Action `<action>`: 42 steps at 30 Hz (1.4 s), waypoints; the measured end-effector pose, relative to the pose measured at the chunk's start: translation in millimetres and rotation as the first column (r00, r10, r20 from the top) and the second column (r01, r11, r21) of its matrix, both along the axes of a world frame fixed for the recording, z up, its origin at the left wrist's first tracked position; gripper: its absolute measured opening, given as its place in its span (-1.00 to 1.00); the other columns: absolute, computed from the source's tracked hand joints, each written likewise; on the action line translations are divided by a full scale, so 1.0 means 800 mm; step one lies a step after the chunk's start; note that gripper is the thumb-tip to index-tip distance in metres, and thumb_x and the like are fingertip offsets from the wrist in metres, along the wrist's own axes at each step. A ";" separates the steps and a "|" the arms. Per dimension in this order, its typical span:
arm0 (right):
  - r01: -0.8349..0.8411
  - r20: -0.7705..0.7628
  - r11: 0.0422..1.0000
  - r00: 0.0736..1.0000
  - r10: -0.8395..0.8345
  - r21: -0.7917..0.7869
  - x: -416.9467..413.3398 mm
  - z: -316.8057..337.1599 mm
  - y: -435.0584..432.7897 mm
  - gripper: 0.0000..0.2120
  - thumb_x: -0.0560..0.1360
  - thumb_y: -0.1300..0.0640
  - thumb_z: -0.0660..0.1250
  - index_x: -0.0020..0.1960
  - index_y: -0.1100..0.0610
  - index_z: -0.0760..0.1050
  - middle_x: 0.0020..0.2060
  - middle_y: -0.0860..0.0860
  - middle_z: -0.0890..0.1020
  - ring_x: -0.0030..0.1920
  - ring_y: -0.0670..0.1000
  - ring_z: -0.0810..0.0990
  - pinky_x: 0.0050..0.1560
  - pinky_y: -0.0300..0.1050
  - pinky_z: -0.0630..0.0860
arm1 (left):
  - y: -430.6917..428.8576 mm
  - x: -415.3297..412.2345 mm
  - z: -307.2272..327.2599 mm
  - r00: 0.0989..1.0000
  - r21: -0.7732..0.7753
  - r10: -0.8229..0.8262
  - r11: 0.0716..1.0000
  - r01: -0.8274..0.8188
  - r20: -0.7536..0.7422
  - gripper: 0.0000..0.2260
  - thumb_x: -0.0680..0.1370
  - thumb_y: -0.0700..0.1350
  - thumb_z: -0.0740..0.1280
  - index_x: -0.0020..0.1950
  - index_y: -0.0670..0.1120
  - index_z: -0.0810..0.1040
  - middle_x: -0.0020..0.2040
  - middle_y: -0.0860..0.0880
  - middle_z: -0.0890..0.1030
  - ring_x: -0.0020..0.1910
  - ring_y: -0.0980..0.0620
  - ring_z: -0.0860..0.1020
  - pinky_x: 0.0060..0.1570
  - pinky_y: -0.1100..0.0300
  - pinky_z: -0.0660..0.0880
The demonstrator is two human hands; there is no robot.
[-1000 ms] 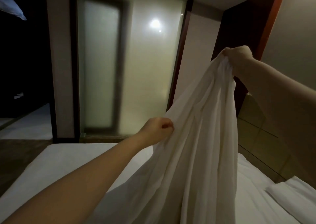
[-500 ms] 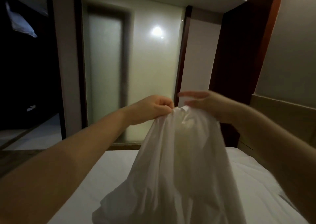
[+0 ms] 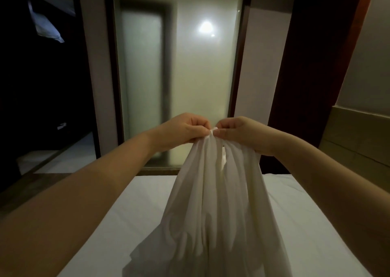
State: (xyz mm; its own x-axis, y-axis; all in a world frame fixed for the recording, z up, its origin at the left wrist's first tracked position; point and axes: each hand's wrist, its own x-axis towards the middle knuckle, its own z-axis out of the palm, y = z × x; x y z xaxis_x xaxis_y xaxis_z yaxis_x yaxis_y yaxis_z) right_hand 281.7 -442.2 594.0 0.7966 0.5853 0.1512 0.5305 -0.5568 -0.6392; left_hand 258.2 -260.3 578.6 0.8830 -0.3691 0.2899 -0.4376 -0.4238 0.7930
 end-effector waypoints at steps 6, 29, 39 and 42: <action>0.099 0.188 0.994 0.976 -0.107 0.050 0.009 -0.003 0.030 -0.86 0.56 0.02 0.26 -0.13 0.01 0.51 -0.25 -0.02 0.54 -0.23 -0.04 0.50 -0.17 -0.15 0.46 | 0.012 0.000 -0.019 0.995 -0.222 0.083 0.971 -0.092 -0.051 -0.85 0.59 -0.23 0.21 -0.09 -0.23 0.54 -0.17 -0.15 0.49 -0.17 0.00 0.48 -0.07 0.17 0.49; 0.502 0.248 0.795 0.767 -0.592 0.341 0.107 0.038 -0.019 -0.79 0.59 0.15 0.20 0.10 0.23 0.54 -0.19 0.03 0.50 -0.23 -0.03 0.45 -0.22 -0.17 0.40 | 0.092 0.016 -0.080 0.944 -0.340 0.028 0.929 -0.146 -0.329 -0.79 0.63 -0.16 0.14 -0.01 -0.10 0.57 -0.06 -0.03 0.58 -0.19 0.14 0.60 -0.16 0.28 0.55; 0.377 0.244 0.900 0.872 -0.425 0.219 0.096 0.028 -0.006 -0.80 0.58 0.08 0.23 0.11 0.15 0.54 -0.11 0.04 0.50 -0.13 0.02 0.47 -0.06 -0.03 0.48 | 0.097 0.038 -0.069 0.957 -0.297 0.087 0.940 -0.171 -0.275 -0.84 0.60 -0.24 0.20 0.09 -0.10 0.55 -0.06 -0.04 0.58 -0.22 0.15 0.61 -0.13 0.23 0.58; 0.280 0.285 0.947 0.905 -0.315 0.157 0.085 0.028 0.006 -0.85 0.57 0.02 0.25 0.00 0.08 0.53 -0.23 -0.01 0.49 -0.23 -0.03 0.46 -0.21 -0.17 0.44 | 0.076 0.045 -0.062 0.939 -0.319 -0.057 0.946 -0.057 -0.339 -0.83 0.60 -0.25 0.19 0.09 -0.06 0.53 -0.11 0.00 0.63 -0.14 0.09 0.61 -0.02 0.18 0.56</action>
State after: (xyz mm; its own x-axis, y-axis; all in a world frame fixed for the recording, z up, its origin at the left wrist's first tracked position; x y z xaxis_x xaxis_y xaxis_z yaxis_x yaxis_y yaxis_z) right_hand 349.4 -437.2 616.4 0.8364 0.2942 0.4624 0.5290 -0.6542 -0.5406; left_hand 294.3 -199.7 529.3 0.9486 -0.3074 0.0748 -0.1176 -0.1230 0.9854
